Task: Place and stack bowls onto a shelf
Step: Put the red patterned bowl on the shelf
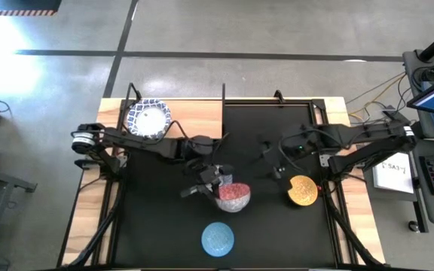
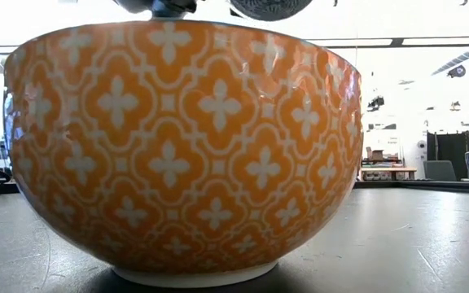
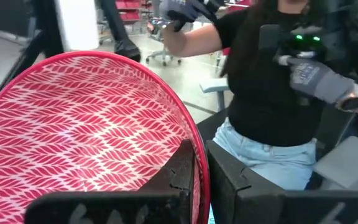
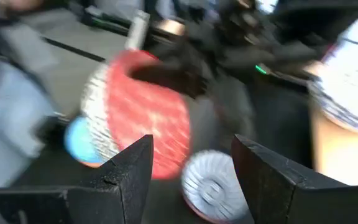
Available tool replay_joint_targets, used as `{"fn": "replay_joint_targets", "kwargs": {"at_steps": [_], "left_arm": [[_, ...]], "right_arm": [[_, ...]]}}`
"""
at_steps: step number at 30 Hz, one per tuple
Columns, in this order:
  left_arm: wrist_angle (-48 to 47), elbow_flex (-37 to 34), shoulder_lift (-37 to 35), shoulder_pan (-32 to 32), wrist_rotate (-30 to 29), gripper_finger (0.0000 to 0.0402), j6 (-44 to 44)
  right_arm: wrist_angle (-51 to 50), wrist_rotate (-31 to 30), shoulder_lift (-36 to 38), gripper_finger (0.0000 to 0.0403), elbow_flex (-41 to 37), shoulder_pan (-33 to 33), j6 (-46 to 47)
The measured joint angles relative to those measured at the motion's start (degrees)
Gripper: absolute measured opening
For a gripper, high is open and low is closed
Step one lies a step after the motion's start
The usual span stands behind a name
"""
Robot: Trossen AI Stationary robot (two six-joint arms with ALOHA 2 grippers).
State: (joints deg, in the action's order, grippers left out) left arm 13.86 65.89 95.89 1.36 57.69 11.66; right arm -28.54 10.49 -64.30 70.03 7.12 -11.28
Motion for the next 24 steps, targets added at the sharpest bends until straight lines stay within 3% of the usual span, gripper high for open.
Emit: {"fn": "replay_joint_targets", "kwargs": {"at_steps": [5, 8, 13, 17, 21, 24], "left_arm": [[-4.4, 0.1, -1.3, -3.7, -6.1, 0.0007, -0.3], [-10.4, 1.0, -2.5, -6.7, -10.6, 0.0008, 0.0], [-23.1, 3.5, -5.0, -11.9, -12.2, 0.0009, 1.6], [-38.8, 6.5, -5.3, -15.0, -16.8, 0.0009, 4.1], [-54.0, 10.0, -5.3, -16.2, -32.9, 0.001, 9.7], [-59.7, 10.7, -5.3, -16.2, -46.3, 0.001, 11.4]], "right_arm": [[-4.5, -9.8, 2.0, 0.0205, 0.0, 0.0, 3.9], [-6.7, -10.3, 2.3, 0.0205, -0.1, 0.0, 6.7], [-9.5, -10.7, 2.5, 0.0205, -0.1, 0.0, 10.0], [-10.9, -10.7, 1.7, 0.0205, -0.1, 0.1, 10.2], [-11.1, -10.7, 0.7, 0.0205, -0.1, 0.1, 10.2], [-11.9, -10.7, 0.0, 0.0205, -0.1, 0.1, 10.2]]}}
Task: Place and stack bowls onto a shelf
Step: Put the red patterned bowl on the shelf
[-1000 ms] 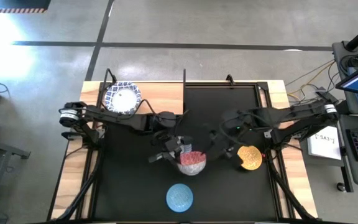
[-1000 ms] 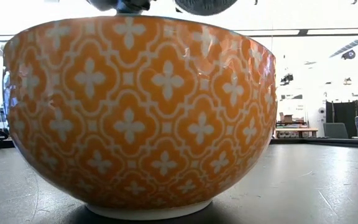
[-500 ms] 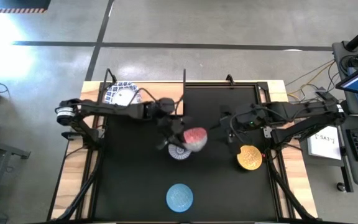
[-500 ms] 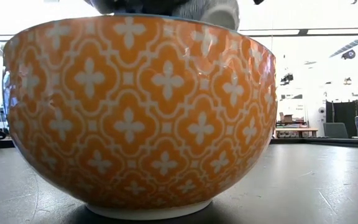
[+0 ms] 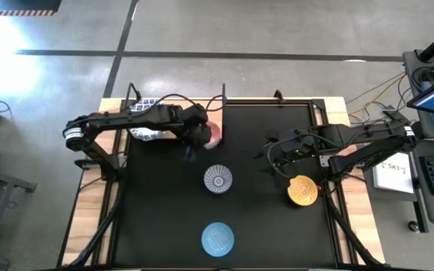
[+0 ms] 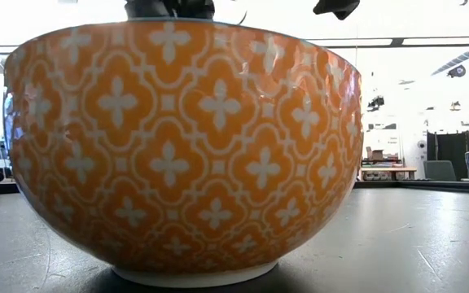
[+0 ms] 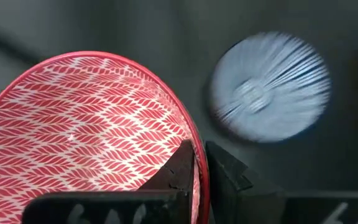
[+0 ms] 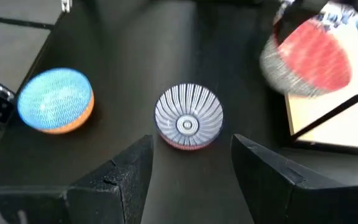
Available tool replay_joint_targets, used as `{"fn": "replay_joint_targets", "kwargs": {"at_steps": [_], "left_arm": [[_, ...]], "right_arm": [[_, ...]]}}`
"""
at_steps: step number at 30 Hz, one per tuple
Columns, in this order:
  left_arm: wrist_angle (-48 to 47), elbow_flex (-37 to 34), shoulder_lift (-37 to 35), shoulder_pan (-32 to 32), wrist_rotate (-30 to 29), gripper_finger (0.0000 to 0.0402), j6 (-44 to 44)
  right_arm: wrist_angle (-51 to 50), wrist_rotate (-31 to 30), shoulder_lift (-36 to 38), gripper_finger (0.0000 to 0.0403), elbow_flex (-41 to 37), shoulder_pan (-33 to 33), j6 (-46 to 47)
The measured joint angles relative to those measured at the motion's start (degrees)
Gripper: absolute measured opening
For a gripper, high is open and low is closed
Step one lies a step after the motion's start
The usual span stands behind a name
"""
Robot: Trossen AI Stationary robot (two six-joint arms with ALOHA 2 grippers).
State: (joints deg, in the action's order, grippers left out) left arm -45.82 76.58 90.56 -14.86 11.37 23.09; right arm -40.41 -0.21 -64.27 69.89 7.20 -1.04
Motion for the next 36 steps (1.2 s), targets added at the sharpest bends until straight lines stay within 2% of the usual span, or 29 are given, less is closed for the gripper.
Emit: {"fn": "replay_joint_targets", "kwargs": {"at_steps": [3, 7, 13, 18, 36], "left_arm": [[-0.7, -0.1, 0.0, -0.6, -5.3, 0.001, 0.5], [1.4, -3.5, 0.4, -2.2, -7.9, 0.0011, -0.1], [9.6, -8.5, 0.7, -4.7, -11.9, 0.0011, -1.7], [18.2, -11.1, 0.7, -6.7, -12.3, 0.0011, -2.5], [20.6, -11.5, 6.5, -10.5, -12.4, 0.0011, -4.7]], "right_arm": [[0.1, 0.0, -0.5, 0.0205, 0.0, 0.0, 0.0], [0.2, 0.0, -1.1, 0.0205, 0.0, 0.0, 0.7], [0.0, 0.0, -1.3, 0.0205, 0.0, 0.0, 2.5], [-0.1, 0.0, -1.3, 0.0205, 0.0, 0.0, 4.5], [0.0, 0.1, -1.3, 0.0205, -0.1, 0.0, 6.4]]}}
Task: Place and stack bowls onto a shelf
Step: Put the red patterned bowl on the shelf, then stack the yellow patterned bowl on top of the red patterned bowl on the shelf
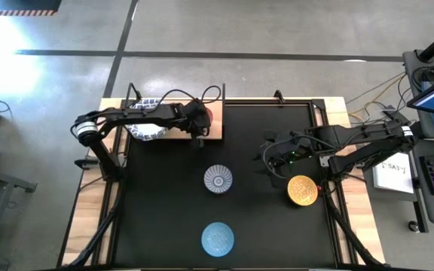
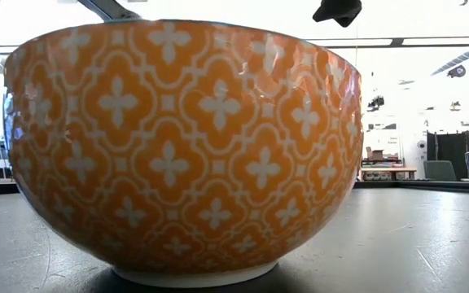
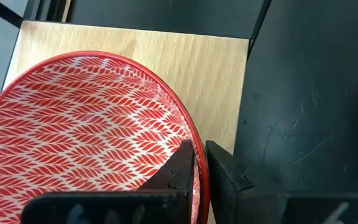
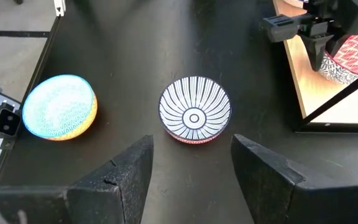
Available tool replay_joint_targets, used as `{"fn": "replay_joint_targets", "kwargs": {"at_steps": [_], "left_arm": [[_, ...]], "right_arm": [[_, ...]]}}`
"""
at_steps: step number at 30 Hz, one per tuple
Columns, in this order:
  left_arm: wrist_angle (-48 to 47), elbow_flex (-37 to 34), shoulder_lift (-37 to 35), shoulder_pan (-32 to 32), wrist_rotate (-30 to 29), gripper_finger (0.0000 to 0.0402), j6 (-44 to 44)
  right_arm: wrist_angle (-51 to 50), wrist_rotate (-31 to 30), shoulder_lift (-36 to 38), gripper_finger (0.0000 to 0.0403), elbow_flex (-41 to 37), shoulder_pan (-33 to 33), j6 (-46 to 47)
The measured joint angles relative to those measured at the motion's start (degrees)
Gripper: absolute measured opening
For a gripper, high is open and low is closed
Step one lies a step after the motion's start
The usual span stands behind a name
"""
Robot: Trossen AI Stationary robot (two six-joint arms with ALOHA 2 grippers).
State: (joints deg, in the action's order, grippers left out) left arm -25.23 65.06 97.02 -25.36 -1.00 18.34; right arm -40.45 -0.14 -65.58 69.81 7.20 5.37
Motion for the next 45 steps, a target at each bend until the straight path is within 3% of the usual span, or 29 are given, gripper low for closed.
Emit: {"fn": "replay_joint_targets", "kwargs": {"at_steps": [7, 14, 22, 27, 45], "left_arm": [[0.1, 0.0, 0.3, -0.2, -0.3, 0.0047, -0.5], [-0.3, 0.0, -0.3, -0.2, -6.0, 0.0107, 0.2], [-2.0, 0.0, -1.6, 0.1, -3.2, 0.0151, -1.1], [-3.8, 0.5, -2.5, 0.6, 3.7, 0.0159, -3.4], [-7.3, 4.6, -4.1, 1.9, 5.0, 0.0159, -3.0]], "right_arm": [[-0.1, 0.0, 0.0, 0.0205, -0.1, 0.0, 0.0], [-0.1, 0.0, 0.0, 0.0205, -0.1, 0.0, 0.2], [-0.2, 0.0, 0.0, 0.0205, -0.1, 0.0, 4.0], [-3.1, 0.0, 0.0, 0.0205, -0.1, 0.0, 7.8], [-7.1, 0.0, 0.0, 0.0205, -0.1, 0.0, 14.5]]}}
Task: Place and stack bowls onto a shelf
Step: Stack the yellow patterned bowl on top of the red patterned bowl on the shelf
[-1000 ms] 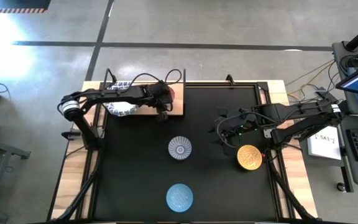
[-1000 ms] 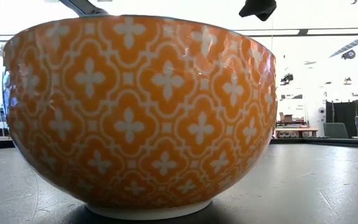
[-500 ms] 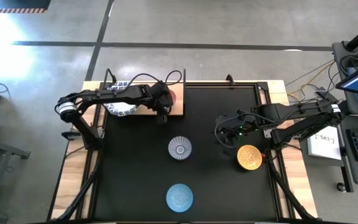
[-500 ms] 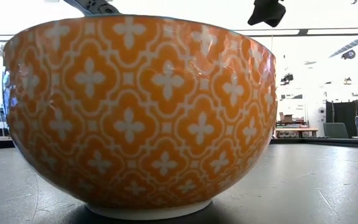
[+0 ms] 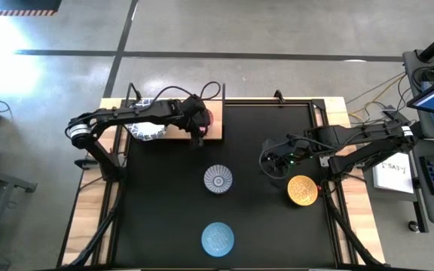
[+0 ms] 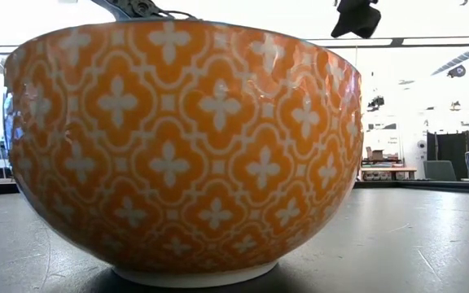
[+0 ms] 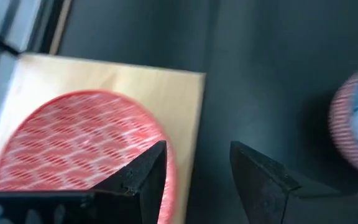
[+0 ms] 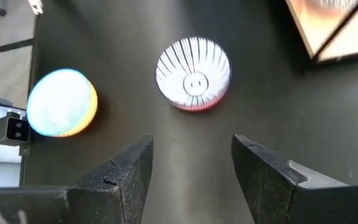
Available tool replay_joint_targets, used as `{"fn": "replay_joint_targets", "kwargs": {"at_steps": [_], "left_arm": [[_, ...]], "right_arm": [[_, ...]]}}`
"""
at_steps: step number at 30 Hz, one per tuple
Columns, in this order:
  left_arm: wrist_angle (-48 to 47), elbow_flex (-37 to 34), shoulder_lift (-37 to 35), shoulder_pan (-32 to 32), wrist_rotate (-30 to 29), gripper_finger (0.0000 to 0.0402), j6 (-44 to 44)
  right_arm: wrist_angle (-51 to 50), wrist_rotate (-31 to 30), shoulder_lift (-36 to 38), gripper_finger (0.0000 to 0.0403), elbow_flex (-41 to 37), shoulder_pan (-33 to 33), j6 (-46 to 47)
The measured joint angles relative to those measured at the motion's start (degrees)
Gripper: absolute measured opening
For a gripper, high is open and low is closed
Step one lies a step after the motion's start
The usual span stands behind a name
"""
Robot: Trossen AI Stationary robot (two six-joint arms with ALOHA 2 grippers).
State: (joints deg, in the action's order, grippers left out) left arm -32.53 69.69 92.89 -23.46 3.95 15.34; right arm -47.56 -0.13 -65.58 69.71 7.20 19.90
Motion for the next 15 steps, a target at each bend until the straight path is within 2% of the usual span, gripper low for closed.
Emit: {"fn": "replay_joint_targets", "kwargs": {"at_steps": [3, 10, 15], "left_arm": [[-0.6, 0.0, -1.2, 0.6, 3.8, 0.0159, -1.3], [-0.2, 0.0, -4.2, 5.6, 14.7, 0.0159, -5.4], [2.6, 0.0, -5.5, 12.6, 15.5, 0.0159, -5.5]], "right_arm": [[-3.1, 0.1, 0.0, 0.0205, 0.0, 0.0, 5.8], [-7.1, 0.2, 0.0, 0.0205, -2.0, 0.0, 27.1], [-9.9, 0.6, 0.0, 0.0205, -4.7, 0.8, 42.5]]}}
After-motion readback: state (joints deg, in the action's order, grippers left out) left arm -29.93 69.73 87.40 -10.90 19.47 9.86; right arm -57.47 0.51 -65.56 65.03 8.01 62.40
